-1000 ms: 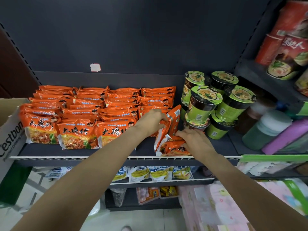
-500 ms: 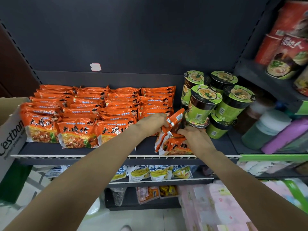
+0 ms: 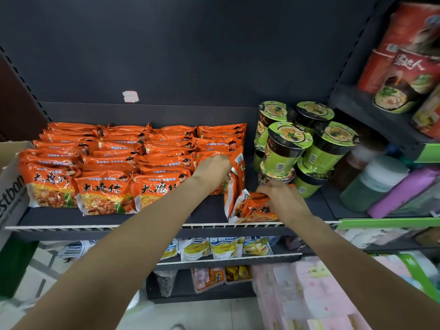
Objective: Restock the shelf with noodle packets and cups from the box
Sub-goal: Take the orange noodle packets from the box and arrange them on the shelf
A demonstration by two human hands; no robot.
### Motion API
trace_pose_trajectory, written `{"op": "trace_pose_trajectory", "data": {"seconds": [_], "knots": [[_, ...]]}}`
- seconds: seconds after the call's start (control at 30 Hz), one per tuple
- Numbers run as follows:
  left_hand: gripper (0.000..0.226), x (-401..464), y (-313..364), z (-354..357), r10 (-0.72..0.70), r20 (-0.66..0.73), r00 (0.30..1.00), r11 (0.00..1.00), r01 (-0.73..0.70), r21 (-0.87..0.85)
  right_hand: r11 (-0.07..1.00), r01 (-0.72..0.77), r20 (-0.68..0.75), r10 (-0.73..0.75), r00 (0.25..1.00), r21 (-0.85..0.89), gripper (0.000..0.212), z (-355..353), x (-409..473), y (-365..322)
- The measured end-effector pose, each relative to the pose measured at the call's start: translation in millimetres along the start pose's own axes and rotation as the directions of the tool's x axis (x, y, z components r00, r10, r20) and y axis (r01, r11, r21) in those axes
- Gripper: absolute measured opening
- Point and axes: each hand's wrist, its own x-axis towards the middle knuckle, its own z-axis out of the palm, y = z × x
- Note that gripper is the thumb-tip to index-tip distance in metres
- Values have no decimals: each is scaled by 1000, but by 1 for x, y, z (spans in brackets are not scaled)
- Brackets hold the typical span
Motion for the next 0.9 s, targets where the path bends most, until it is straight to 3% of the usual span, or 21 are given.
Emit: {"op": "trace_pose_trajectory", "data": {"seconds": [0.2,0.3,0.47,0.53,0.9], "knots": [[27,10,7,0,-49,-18,999,996,48,-76,1000,-1,27,1,1000,7,48,-3,1,-1],[29,12,5,2,125,22,992,972,-118,-204,1000,-4,28,4,1000,-1,49,-4,2,-2],[61,5,1,8,348,100,932,920,-319,-229,1000,-2,22,2,1000,13,52,-2,4,-4],[65,7,-2,11,355,125,927,919,-322,-227,1000,0,24,0,1000,18,50,-2,5,-4],[39,30,0,24,258,-22,966,966,-258,4,999,13,36,-14,999,37,42,-2,6,-4]]}}
